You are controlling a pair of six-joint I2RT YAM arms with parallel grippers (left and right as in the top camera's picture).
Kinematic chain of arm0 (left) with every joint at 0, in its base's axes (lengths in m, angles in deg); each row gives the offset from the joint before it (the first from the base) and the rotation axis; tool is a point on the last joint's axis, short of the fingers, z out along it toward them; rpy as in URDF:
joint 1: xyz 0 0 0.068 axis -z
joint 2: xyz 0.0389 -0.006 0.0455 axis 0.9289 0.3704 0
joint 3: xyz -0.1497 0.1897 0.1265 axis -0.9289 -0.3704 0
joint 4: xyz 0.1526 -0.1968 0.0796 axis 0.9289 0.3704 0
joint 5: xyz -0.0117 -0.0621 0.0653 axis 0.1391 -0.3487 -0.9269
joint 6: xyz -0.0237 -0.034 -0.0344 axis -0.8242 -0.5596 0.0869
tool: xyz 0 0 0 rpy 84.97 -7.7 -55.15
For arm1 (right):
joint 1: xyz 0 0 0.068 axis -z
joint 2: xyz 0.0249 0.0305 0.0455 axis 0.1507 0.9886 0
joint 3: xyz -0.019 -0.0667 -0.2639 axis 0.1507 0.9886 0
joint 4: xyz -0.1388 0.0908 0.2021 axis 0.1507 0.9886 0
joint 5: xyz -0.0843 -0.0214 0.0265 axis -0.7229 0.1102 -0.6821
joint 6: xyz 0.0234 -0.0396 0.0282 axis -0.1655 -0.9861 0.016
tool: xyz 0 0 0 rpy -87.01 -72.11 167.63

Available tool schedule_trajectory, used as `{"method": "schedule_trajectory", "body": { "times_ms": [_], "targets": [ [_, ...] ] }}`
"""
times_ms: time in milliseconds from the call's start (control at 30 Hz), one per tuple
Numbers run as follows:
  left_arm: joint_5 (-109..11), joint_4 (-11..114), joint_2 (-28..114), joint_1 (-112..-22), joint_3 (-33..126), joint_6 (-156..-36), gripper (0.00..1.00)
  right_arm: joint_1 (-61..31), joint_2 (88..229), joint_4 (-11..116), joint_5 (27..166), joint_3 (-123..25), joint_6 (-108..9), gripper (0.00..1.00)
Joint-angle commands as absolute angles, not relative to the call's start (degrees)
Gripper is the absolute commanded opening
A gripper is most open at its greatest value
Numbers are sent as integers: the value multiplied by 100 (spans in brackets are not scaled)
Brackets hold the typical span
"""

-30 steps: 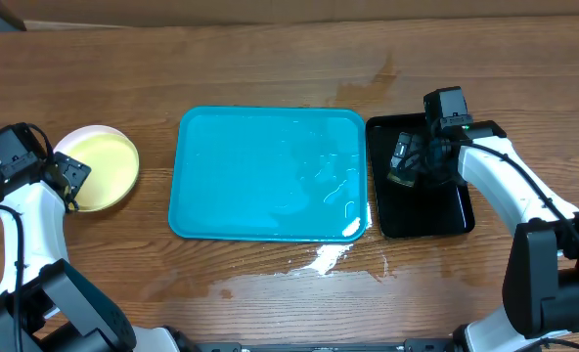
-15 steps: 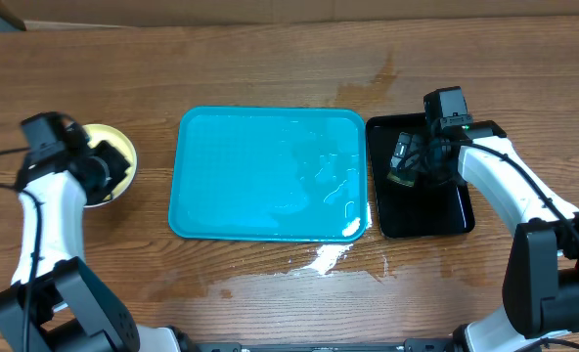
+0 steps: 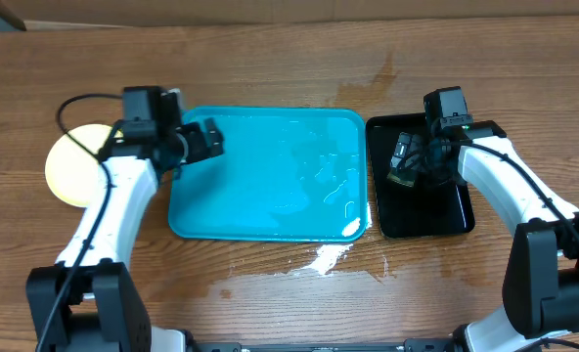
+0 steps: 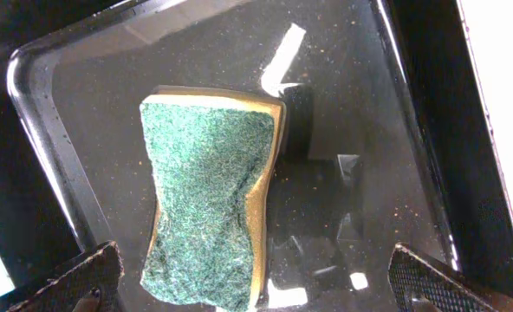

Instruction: Clean dirty plates on tray and stack at the side

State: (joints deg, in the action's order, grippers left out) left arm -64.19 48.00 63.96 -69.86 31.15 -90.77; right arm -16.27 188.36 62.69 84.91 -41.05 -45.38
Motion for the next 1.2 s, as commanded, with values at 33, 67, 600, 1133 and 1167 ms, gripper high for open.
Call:
{"method": "schedule_trajectory", "body": {
  "times_ms": [33,67,600,1133,1167],
  "targets": [
    [-6692,4741,6394,-6641,3137,-8992,100,-1646,18822,6250,8458,-4094,-4510,100],
    [-6692,4741,6394,-6600,3137,-8992,100,-1646,18822,6247,8458,-4094,-4510,100],
    [-6692,4743,6394,-6560,3137,-8992,100,-1646,18816,6247,8458,-4094,-4510,100],
    [-6695,4741,6394,-6560,3137,-8992,100,-1646,15314,6226,8347,-4094,-4532,100],
    [-6692,4743,6394,-6560,3137,-8992,100,-1646,15017,6228,8216,-4094,-4532,100]
  ]
}}
